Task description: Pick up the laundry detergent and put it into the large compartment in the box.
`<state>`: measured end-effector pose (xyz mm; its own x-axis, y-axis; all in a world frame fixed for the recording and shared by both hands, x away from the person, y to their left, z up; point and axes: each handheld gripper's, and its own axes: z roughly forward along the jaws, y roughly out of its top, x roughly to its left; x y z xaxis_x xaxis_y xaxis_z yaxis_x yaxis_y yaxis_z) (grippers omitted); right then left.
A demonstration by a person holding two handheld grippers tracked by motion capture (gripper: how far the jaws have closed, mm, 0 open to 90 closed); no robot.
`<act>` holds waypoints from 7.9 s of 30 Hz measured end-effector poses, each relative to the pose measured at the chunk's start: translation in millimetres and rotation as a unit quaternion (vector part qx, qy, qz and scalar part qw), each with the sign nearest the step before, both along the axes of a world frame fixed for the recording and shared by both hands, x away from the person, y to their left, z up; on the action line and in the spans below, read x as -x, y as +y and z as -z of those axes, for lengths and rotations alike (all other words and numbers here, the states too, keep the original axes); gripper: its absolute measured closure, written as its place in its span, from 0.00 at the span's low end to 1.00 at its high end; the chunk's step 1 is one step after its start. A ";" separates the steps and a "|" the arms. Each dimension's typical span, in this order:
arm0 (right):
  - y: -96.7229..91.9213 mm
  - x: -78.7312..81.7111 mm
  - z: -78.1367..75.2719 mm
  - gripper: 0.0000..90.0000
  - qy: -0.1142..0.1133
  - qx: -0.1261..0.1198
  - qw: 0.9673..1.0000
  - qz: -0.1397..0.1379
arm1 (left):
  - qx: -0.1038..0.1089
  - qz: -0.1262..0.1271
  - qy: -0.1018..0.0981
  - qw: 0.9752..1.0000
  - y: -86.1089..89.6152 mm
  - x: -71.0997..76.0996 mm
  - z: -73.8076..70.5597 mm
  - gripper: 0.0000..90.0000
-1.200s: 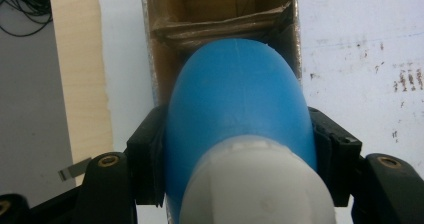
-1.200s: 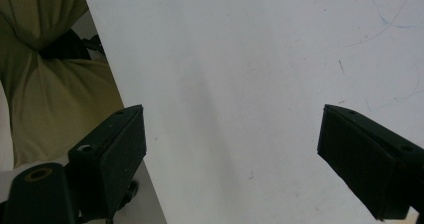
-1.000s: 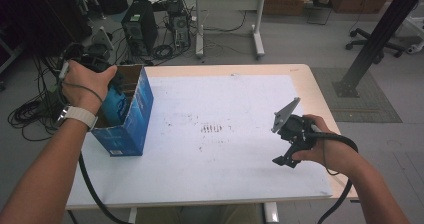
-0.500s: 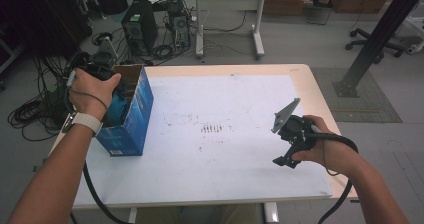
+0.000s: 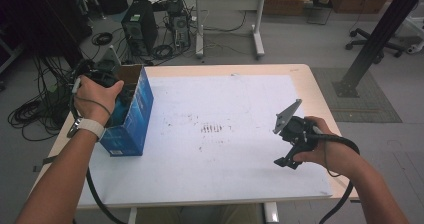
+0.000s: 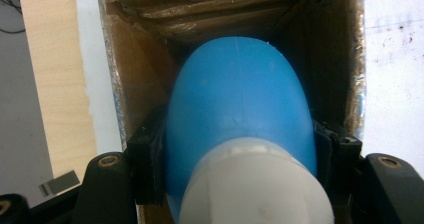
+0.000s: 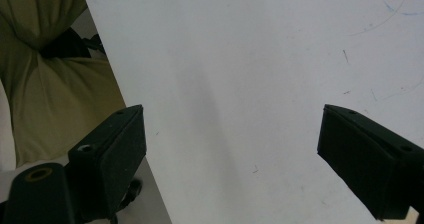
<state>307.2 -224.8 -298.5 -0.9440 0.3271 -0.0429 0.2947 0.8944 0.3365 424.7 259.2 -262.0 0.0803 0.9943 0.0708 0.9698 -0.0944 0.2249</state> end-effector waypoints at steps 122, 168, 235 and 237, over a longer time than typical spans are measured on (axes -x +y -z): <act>7.0 8.2 -2.0 0.14 0.004 0.002 1.000 -0.009 | 0.039 0.038 -0.022 0.998 7.7 18.6 -22.2 0.11; 4.4 7.7 -5.8 0.14 0.004 -0.002 1.000 -0.003 | 0.019 0.231 -0.117 0.966 -67.7 18.3 -110.3 0.07; 1.3 9.0 -5.6 0.14 0.009 -0.011 1.000 0.010 | 0.031 0.519 -0.083 0.850 -192.7 19.8 -104.1 0.07; 1.1 9.0 -5.2 0.14 0.009 -0.010 1.000 0.010 | 0.030 0.526 -0.082 0.846 -195.1 21.3 -102.6 0.07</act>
<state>298.2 -223.7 -293.3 -0.9376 0.3472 -0.0189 0.3192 0.8811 0.3491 403.4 64.2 -159.5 0.9167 0.3816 0.1187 0.3122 -0.8692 0.3833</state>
